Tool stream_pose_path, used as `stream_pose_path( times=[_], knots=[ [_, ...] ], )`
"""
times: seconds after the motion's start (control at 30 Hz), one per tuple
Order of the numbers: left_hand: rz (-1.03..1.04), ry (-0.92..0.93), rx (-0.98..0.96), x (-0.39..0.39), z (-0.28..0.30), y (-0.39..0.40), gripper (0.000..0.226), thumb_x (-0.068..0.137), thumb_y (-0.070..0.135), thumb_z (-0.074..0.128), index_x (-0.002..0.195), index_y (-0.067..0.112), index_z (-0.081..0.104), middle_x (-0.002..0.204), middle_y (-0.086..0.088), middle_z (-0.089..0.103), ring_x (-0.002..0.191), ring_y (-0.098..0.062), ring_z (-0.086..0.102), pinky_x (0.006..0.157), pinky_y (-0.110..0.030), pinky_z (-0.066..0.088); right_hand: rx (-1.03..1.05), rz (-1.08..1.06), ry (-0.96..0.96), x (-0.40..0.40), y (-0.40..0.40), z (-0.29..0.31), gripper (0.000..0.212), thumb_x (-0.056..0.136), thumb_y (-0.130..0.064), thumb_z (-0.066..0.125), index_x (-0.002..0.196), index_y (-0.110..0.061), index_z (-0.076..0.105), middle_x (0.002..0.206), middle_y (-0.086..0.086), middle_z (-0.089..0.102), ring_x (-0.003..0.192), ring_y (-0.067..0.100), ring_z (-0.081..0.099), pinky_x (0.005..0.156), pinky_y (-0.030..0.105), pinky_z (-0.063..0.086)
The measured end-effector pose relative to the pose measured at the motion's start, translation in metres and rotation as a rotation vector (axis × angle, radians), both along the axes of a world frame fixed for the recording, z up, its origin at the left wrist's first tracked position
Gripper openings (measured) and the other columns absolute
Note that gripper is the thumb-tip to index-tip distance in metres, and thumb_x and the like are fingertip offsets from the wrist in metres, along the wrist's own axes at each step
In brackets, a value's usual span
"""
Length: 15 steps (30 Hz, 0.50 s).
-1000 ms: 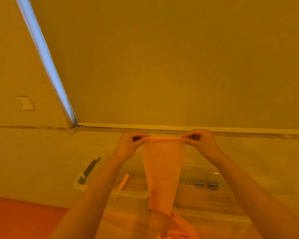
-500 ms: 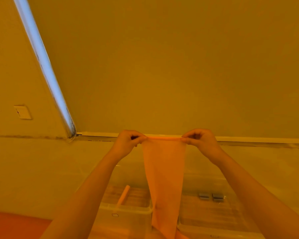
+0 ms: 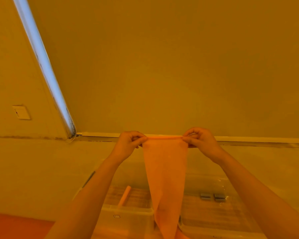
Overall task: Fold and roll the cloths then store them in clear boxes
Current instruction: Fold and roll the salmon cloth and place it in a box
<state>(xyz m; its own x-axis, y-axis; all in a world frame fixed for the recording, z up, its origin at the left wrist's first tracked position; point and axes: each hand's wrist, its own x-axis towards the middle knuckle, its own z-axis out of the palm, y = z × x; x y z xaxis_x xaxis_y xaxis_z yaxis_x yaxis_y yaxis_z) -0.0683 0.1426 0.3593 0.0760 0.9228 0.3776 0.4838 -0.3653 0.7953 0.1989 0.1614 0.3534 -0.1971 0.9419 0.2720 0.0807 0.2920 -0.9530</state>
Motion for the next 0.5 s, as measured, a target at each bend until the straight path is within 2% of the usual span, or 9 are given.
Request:
stream_pose_path(
  times=[0.13, 0.23, 0.4, 0.5],
  knots=[
    [0.013, -0.063, 0.005, -0.003, 0.000, -0.007, 0.010, 0.085, 0.010, 0.065, 0.091, 0.014, 0.071, 0.081, 0.006, 0.069, 0.064, 0.003, 0.062, 0.056, -0.014, 0.047, -0.014, 0.012, 0.035, -0.002, -0.004, 0.002, 0.011, 0.081, 0.005, 0.064, 0.083, -0.005, 0.064, 0.063, 0.002, 0.071, 0.061, 0.010, 0.067, 0.059, 0.022, 0.057],
    [0.007, -0.131, 0.000, -0.006, 0.000, -0.011, 0.013, 0.085, 0.010, 0.065, 0.089, 0.021, 0.071, 0.075, 0.011, 0.068, 0.061, 0.006, 0.059, 0.055, -0.012, 0.046, -0.023, 0.028, 0.053, -0.002, -0.008, 0.003, 0.011, 0.082, 0.005, 0.063, 0.086, -0.006, 0.066, 0.071, 0.004, 0.071, 0.065, 0.012, 0.068, 0.059, 0.023, 0.057],
    [-0.031, -0.253, -0.026, -0.009, 0.000, -0.013, 0.016, 0.085, 0.007, 0.064, 0.090, 0.020, 0.072, 0.066, 0.015, 0.068, 0.059, 0.004, 0.055, 0.057, -0.014, 0.044, -0.036, 0.083, 0.068, -0.003, -0.008, 0.002, 0.016, 0.087, 0.004, 0.057, 0.088, -0.009, 0.065, 0.075, 0.000, 0.072, 0.069, 0.011, 0.068, 0.062, 0.026, 0.057],
    [-0.055, -0.308, -0.050, -0.011, 0.000, -0.014, 0.017, 0.086, 0.007, 0.063, 0.090, 0.020, 0.072, 0.072, 0.011, 0.071, 0.066, -0.001, 0.058, 0.063, -0.020, 0.046, -0.057, 0.118, 0.045, -0.004, -0.008, 0.004, 0.015, 0.089, 0.002, 0.053, 0.089, -0.011, 0.062, 0.072, 0.002, 0.071, 0.066, 0.012, 0.067, 0.059, 0.026, 0.056]
  ],
)
